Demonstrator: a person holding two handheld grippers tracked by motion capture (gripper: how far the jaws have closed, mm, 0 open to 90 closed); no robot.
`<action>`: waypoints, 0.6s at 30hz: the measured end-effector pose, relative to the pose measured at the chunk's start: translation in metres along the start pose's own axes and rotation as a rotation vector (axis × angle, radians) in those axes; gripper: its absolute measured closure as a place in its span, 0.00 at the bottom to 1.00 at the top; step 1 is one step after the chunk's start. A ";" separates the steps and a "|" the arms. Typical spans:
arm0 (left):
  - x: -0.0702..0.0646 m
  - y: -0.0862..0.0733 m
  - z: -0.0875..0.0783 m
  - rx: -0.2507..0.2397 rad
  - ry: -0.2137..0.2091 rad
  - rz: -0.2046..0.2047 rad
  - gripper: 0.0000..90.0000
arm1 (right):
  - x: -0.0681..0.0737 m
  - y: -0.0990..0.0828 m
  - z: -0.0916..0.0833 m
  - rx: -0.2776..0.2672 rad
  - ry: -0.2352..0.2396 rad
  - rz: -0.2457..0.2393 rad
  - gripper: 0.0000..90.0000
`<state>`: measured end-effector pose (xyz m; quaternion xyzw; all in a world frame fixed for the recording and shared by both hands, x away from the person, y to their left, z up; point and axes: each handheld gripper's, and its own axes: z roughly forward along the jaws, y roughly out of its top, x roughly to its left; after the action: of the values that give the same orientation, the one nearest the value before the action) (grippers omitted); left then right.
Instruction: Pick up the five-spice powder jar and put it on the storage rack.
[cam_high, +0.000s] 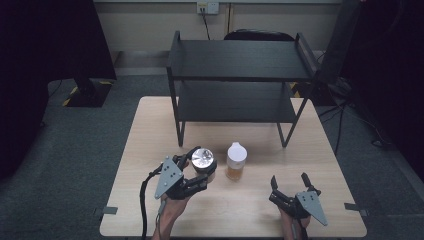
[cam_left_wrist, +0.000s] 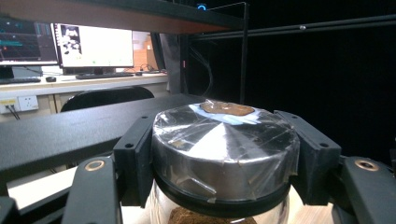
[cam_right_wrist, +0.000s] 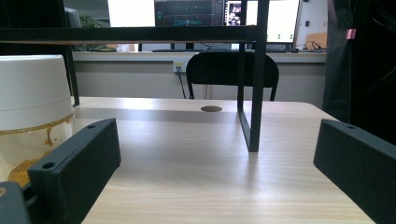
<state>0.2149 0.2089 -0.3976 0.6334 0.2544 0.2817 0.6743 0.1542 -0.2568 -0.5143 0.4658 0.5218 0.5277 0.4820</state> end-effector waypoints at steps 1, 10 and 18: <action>0.002 0.002 0.001 0.000 -0.007 0.002 0.39 | 0.000 0.000 0.000 0.000 0.000 0.000 0.00; 0.019 0.019 0.011 -0.015 -0.071 -0.019 0.39 | 0.000 0.000 0.000 0.000 -0.001 0.000 0.00; 0.032 0.044 0.023 -0.029 -0.083 -0.046 0.39 | 0.001 0.001 0.000 0.003 -0.009 0.002 0.00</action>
<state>0.2516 0.2169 -0.3512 0.6288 0.2365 0.2432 0.6997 0.1545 -0.2557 -0.5138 0.4694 0.5200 0.5255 0.4829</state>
